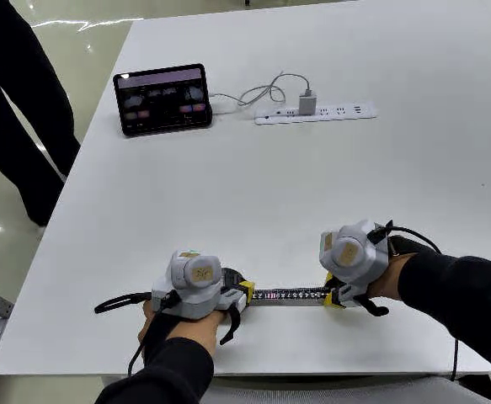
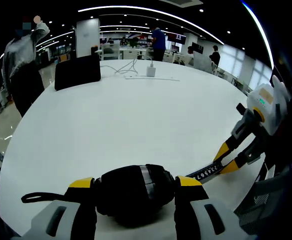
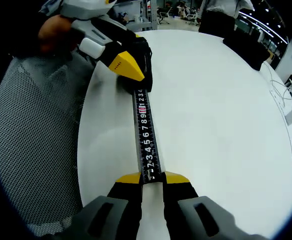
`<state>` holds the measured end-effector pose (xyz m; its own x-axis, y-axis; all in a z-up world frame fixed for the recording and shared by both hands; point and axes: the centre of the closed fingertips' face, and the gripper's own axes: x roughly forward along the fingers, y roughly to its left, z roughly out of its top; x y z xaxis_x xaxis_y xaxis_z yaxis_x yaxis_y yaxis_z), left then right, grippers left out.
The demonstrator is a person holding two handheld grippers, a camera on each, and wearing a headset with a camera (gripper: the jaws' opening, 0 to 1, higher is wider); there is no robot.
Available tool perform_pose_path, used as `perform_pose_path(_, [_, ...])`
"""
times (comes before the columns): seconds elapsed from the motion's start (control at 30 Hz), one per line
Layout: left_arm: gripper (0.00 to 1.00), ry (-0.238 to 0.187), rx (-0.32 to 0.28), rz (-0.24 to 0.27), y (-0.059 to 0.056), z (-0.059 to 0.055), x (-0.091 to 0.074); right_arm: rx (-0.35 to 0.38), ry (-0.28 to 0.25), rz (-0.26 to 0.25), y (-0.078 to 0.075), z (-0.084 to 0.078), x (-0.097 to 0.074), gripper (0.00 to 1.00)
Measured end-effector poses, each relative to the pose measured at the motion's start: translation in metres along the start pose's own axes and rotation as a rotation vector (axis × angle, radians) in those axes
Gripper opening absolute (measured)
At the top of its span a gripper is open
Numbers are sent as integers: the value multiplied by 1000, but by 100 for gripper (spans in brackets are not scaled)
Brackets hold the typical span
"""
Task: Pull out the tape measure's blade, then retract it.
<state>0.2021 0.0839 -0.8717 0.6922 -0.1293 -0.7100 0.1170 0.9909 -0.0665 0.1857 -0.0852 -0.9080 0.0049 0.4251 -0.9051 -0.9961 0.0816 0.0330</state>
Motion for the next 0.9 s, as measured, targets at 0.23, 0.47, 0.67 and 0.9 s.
perform_pose_path(0.23, [59,-1,0,0,0,0,0,4,-8,3,0,4,1,10])
perform_pose_path(0.47, [59,2,-3,-1,0,0,0,18,-24,1,1,8,4,10])
perform_pose_path(0.67, [59,3,-4,-1,0,0,0,8,-21,3,2,11,5,10])
perform_pose_path(0.9, [59,0,-3,0,0,0,0,13,-31,9,2,16,7,10])
